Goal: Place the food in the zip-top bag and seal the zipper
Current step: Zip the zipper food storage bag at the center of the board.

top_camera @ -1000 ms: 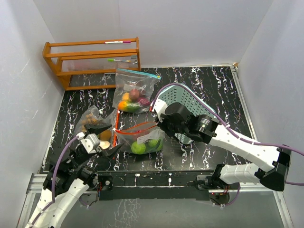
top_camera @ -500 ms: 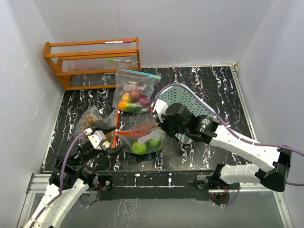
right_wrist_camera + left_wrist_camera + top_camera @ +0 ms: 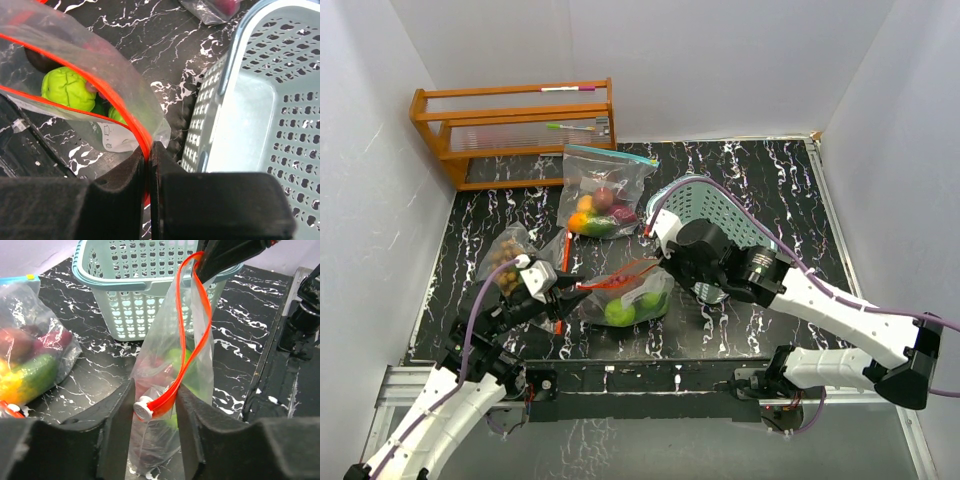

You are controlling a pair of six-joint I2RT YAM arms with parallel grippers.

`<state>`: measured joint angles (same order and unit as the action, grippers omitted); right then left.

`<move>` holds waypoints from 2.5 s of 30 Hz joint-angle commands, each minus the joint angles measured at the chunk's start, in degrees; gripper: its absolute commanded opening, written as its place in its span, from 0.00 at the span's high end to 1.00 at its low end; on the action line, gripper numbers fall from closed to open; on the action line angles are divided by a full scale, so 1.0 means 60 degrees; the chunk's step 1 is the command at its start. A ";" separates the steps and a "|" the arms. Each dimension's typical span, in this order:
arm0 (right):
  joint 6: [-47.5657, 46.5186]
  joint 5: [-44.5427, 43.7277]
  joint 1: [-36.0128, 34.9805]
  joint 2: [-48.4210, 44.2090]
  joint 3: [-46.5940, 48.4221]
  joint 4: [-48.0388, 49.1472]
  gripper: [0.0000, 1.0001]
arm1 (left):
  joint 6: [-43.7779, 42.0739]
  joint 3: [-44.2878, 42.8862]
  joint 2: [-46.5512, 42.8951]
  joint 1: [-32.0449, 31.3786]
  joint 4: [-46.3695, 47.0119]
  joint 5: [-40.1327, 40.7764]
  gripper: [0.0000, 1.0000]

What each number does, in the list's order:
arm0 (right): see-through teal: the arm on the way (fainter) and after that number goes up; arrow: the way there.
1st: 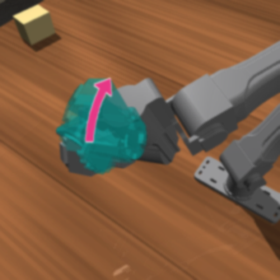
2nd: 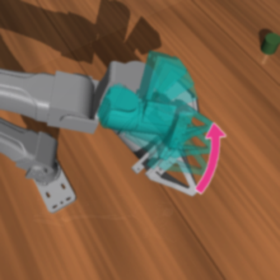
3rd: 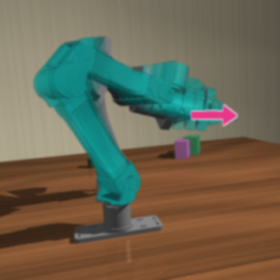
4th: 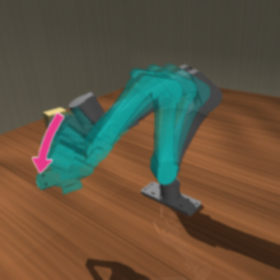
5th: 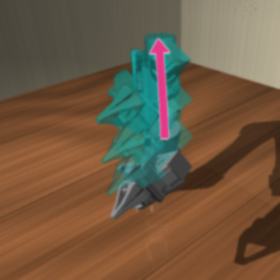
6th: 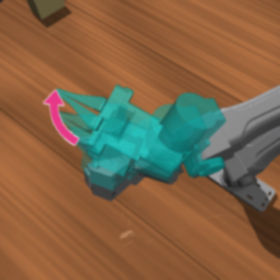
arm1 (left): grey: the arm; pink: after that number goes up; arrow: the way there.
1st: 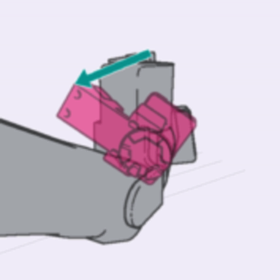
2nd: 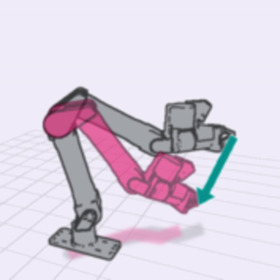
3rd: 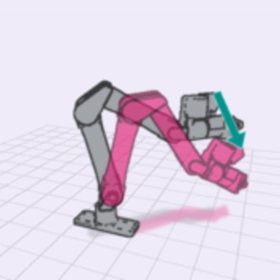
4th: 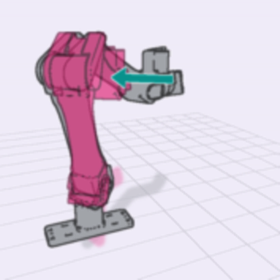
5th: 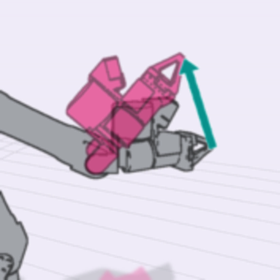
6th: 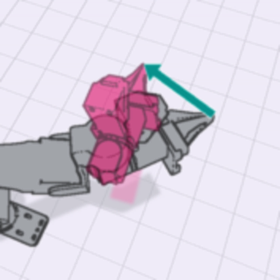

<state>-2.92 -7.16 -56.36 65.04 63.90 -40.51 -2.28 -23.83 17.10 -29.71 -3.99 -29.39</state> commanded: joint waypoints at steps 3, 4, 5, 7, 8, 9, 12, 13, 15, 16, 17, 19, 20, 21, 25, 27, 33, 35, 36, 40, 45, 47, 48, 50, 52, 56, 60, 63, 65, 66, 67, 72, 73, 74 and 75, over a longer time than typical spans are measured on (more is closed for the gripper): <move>0.0152 -0.0888 0.0132 -0.0657 0.0011 0.0321 0.92 | -0.0238 -0.0454 0.0539 0.0028 -0.0014 -0.0594 0.71; 0.0155 -0.0988 0.0122 -0.0726 -0.0030 0.0297 0.92 | -0.0217 -0.0508 0.0730 0.0017 0.0064 -0.0765 0.73; 0.0165 -0.1086 0.0128 -0.0808 -0.0063 0.0267 0.92 | -0.0188 -0.0534 0.0911 0.0018 0.0174 -0.0939 0.75; 0.0189 -0.1150 0.0132 -0.0911 -0.0066 0.0168 0.92 | -0.0077 -0.0580 0.1264 0.0021 0.0585 -0.1223 0.85; 0.0186 -0.1172 0.0128 -0.0919 -0.0010 0.0084 0.92 | -0.0046 -0.0627 0.1456 0.0024 0.0702 -0.1296 0.88; 0.0203 -0.1192 0.0134 -0.0920 0.0088 -0.0001 0.88 | -0.0035 -0.0709 0.1625 0.0021 0.0770 -0.1318 0.89; 0.0113 -0.0840 0.0135 -0.0929 0.0511 -0.0248 0.62 | -0.0180 -0.1152 0.2052 0.0020 0.0678 -0.1213 0.90; -0.0002 -0.0685 0.0128 -0.0942 0.0657 -0.0294 0.57 | -0.0242 -0.1297 0.2166 0.0020 0.0655 -0.1240 0.90; -0.0244 -0.0439 0.0125 -0.0965 0.0887 -0.0336 0.49 | -0.0381 -0.1580 0.2378 0.0016 0.0570 -0.1354 0.89; -0.0378 -0.0340 0.0131 -0.0966 0.0991 -0.0338 0.46 | -0.0474 -0.1744 0.2518 0.0016 0.0477 -0.1417 0.89; -0.0567 -0.0150 0.0137 -0.0946 0.1116 -0.0338 0.45 | -0.0534 -0.1893 0.2693 0.0016 0.0396 -0.1447 0.89; -0.0943 0.0422 0.0136 -0.0847 0.1445 -0.0313 0.45 | -0.0623 -0.2163 0.3040 0.0018 0.0281 -0.1499 0.88; -0.1140 0.0738 0.0130 -0.0741 0.1656 -0.0320 0.44 | -0.0675 -0.2273 0.3223 0.0027 0.0243 -0.1540 0.88; -0.1279 0.1103 0.0129 -0.0627 0.1985 -0.0323 0.42 | -0.0716 -0.2400 0.3398 0.0017 0.0196 -0.1590 0.88; -0.1808 0.2455 0.0121 0.0118 0.2819 -0.0373 0.41 | -0.0861 -0.2947 0.4028 0.0023 -0.0036 -0.1834 0.88; -0.2052 0.2946 0.0129 0.0574 0.3113 -0.0394 0.41 | -0.0938 -0.3087 0.4176 0.0016 -0.0121 -0.1936 0.87; -0.2778 0.3979 0.0121 0.1678 0.3766 -0.0299 0.40 | -0.1149 -0.3229 0.4160 0.0023 -0.0376 -0.1882 0.85; -0.2973 0.4365 0.0130 0.1848 0.3873 -0.0269 0.39 | -0.1209 -0.3272 0.4127 0.0023 -0.0476 -0.1828 0.85; -0.3020 0.4483 0.0129 0.1911 0.3901 -0.0225 0.39 | -0.1259 -0.3305 0.4123 0.0030 -0.0521 -0.1830 0.85; -0.3138 0.4461 0.0121 0.2036 0.3795 0.0202 0.38 | -0.1413 -0.3405 0.4114 0.0022 -0.0728 -0.1865 0.84; -0.3254 0.5162 0.0124 0.2237 0.3608 0.0571 0.37 | -0.1478 -0.3356 0.4058 0.0027 -0.0736 -0.1915 0.84; -0.3227 0.5419 0.0121 0.2404 0.3516 0.0662 0.37 | -0.1465 -0.3327 0.4015 0.0030 -0.0696 -0.1956 0.84; -0.3221 0.5506 0.0122 0.2478 0.3428 0.0715 0.37 | -0.1443 -0.3316 0.3995 0.0018 -0.0677 -0.1990 0.84; -0.3220 0.5646 0.0128 0.2618 0.3244 0.0792 0.37 | -0.1437 -0.3309 0.3951 0.0021 -0.0643 -0.2016 0.83; -0.3194 0.5822 0.0125 0.2710 0.3110 0.0839 0.38 | -0.1430 -0.3314 0.3919 0.0023 -0.0636 -0.2031 0.83; -0.3035 0.6066 0.0121 0.2747 0.2998 0.0942 0.44 | -0.1484 -0.3347 0.3903 0.0016 -0.0732 -0.2016 0.83; -0.2935 0.5691 0.0132 0.2725 0.2909 0.0926 0.81 | -0.1487 -0.3309 0.3863 0.0023 -0.0720 -0.1991 0.83; -0.2725 0.5079 0.0129 0.2682 0.2710 0.1047 0.92 | -0.1434 -0.3260 0.3823 0.0016 -0.0672 -0.2024 0.83; -0.2663 0.4924 0.0126 0.2689 0.2590 0.1079 0.92 | -0.1421 -0.3263 0.3792 0.0019 -0.0639 -0.2066 0.83; -0.2599 0.4827 0.0130 0.2695 0.2563 0.1095 0.92 | -0.1416 -0.3269 0.3786 0.0022 -0.0639 -0.2077 0.83; -0.2538 0.4689 0.0131 0.2716 0.2563 0.1096 0.92 | -0.1409 -0.3279 0.3762 0.0017 -0.0661 -0.2084 0.82; -0.2238 0.3851 0.0133 0.2548 0.2509 0.1283 0.92 | -0.1722 -0.3495 0.3431 0.0023 -0.1316 -0.1845 0.40; -0.2163 0.3801 0.0126 0.2438 0.2470 0.1379 0.92 | -0.1792 -0.3522 0.3322 0.0019 -0.1529 -0.1771 0.36; -0.2121 0.3777 0.0121 0.2303 0.2421 0.1508 0.92 | -0.1773 -0.3527 0.3182 0.0020 -0.1669 -0.1599 0.33; -0.2073 0.3761 0.0121 0.2171 0.2362 0.1642 0.92 | -0.1732 -0.3509 0.3045 0.0016 -0.1775 -0.1404 0.32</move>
<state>-17.37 18.81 -55.75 82.08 78.85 -35.68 -11.44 -42.22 38.68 -29.74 -11.62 -39.48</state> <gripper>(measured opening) 0.081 0.648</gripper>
